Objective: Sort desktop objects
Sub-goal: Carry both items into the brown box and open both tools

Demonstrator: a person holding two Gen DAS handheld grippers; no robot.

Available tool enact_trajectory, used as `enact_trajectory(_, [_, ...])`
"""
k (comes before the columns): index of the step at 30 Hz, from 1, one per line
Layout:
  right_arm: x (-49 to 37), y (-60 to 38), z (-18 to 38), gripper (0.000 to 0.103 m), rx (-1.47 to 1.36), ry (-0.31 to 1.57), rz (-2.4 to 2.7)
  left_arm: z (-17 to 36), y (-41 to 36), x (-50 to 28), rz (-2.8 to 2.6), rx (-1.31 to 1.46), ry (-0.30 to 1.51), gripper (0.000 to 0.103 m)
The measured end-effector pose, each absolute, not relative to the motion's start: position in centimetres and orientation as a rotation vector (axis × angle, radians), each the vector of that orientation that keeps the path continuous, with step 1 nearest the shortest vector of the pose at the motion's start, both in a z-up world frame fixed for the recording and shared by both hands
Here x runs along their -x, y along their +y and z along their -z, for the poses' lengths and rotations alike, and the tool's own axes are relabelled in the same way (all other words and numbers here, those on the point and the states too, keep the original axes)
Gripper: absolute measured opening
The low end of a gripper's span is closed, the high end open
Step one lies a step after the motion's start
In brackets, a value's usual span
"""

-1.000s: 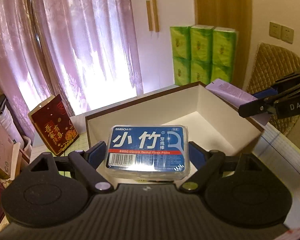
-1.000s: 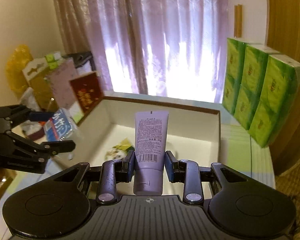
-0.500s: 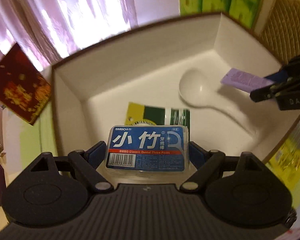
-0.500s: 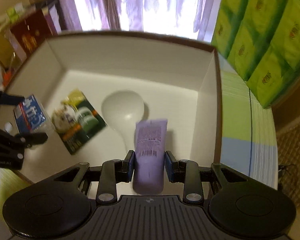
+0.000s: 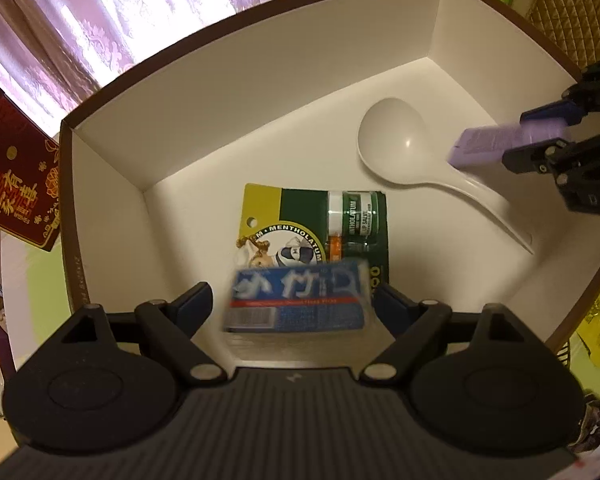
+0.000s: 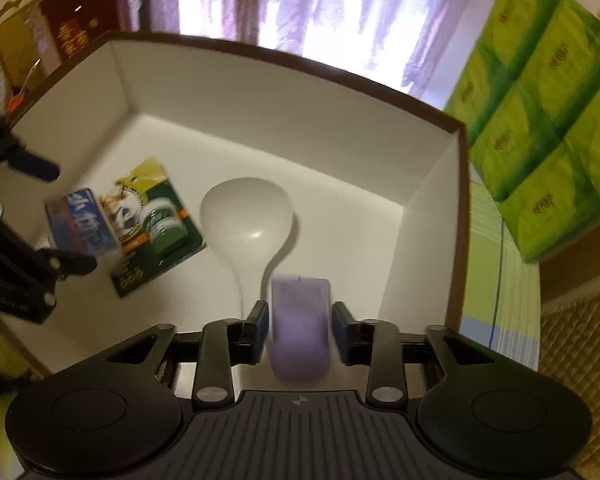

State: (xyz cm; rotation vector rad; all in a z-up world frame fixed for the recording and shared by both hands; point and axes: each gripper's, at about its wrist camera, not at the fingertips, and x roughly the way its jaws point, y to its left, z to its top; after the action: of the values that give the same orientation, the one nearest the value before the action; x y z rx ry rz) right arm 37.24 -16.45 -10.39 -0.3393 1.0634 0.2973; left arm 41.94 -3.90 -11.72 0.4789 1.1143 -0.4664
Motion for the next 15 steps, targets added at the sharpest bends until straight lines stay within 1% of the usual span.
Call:
enact_trajectory(2, [-36.7, -16.1, 10.1, 0.074, 0.363, 1.035, -0.323, 11.6, -3.9, -41.8, 0.47, -0.478, 1.115, 0.091])
enact_trajectory(4, [-36.1, -15.7, 9.6, 0.076, 0.395, 1.008, -0.344, 11.5, -4.0, -41.6, 0.471, -0.483, 1.116, 0.094])
enact_trajectory(11, [-34.8, -15.7, 8.8, 0.081, 0.39, 1.003, -0.382, 10.8, -3.4, -41.2, 0.464, -0.459, 1.099, 0.095])
enact_trajectory(15, [-34.2, -16.3, 8.5, 0.082, 0.356, 1.01, -0.383, 9.8, -2.9, -40.7, 0.457, -0.439, 1.078, 0.095])
